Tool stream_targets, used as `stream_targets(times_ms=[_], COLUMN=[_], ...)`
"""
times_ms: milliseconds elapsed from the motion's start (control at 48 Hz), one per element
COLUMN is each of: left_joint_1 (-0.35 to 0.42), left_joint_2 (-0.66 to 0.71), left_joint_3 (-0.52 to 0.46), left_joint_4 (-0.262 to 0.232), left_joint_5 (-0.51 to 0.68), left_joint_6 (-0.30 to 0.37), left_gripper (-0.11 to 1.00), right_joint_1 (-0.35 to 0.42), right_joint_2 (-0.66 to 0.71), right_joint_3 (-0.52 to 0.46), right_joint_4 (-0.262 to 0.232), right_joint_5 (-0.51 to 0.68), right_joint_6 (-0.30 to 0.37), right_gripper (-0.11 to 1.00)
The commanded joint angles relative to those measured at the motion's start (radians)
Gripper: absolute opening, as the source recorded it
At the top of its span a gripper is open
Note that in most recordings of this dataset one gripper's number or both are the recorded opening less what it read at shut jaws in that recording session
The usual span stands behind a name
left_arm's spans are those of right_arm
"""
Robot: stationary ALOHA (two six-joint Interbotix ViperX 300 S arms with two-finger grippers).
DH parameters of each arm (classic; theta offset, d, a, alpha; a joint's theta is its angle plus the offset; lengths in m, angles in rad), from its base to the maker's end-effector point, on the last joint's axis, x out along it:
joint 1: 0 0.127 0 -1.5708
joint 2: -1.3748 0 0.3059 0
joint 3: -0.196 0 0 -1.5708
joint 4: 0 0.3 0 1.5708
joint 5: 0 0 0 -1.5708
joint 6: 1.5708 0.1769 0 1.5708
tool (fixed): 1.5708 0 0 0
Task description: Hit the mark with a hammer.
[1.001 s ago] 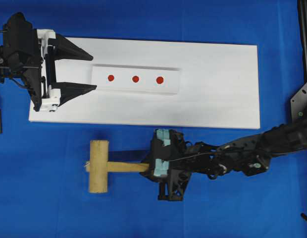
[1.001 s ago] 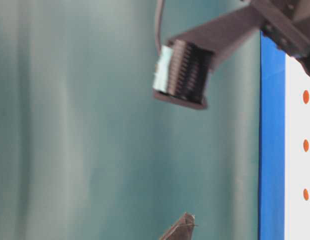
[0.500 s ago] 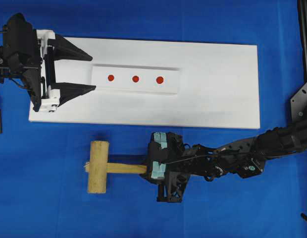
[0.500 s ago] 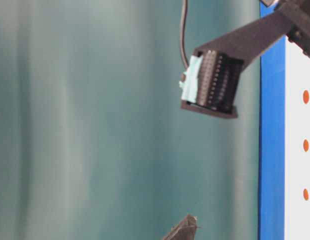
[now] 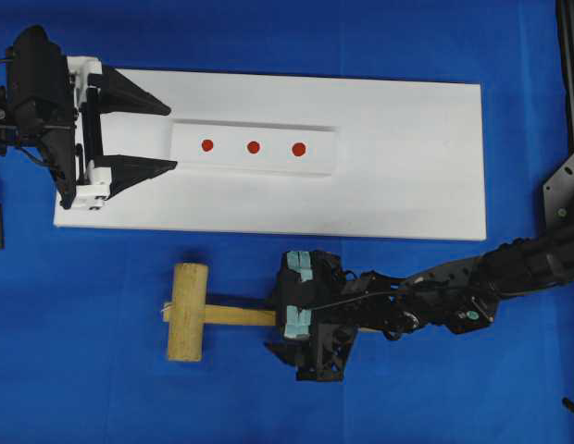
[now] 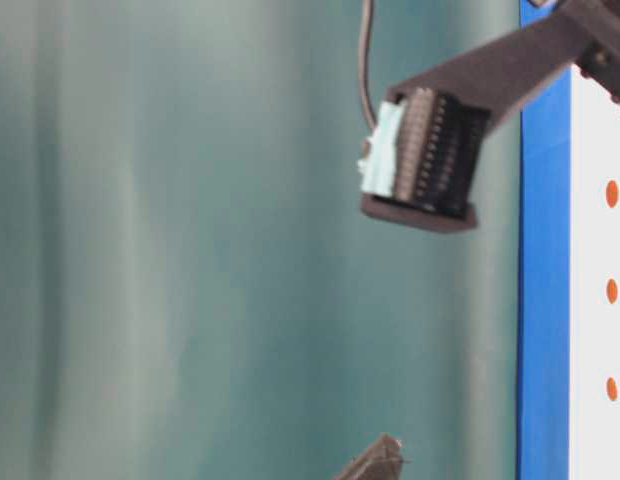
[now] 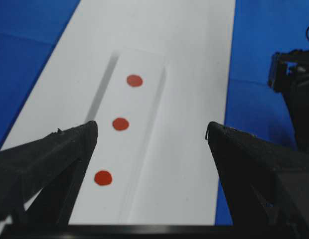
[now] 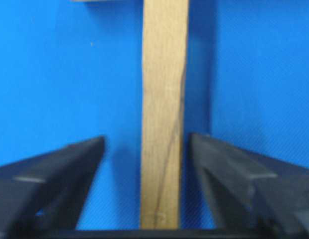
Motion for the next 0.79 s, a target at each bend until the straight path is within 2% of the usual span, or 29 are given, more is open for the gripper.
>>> stream_targets(times_ms=[0,42,167,417,771], left_joint_1=[-0.002,-0.002,-0.005,-0.021,-0.038], left_joint_2=[-0.009,-0.009,-0.012,-0.012,-0.017], left_joint_3=[-0.008,-0.009,-0.008,-0.014,-0.021], left_joint_4=[0.000,0.000,0.000,0.000,0.000], left_joint_5=[0.006,0.012,0.032,0.031,0.025], left_joint_6=[-0.005,-0.008,-0.009,-0.009,0.002], left_gripper=[0.88,0.88,0.88,0.88,0.88], right_joint_1=[-0.002,-0.003,-0.009,-0.063,-0.278], right_joint_2=[-0.078,-0.104,-0.193,-0.411,-0.620], right_joint_3=[0.006,0.018,0.057,0.110,0.201], right_joint_4=[-0.006,-0.015,-0.029,-0.031,-0.032], right_joint_5=[-0.011,-0.011,-0.011,0.009,0.138], right_joint_6=[-0.006,-0.012,-0.055,-0.221,-0.377], right_gripper=[0.86,0.90,0.83,0.82,0.82])
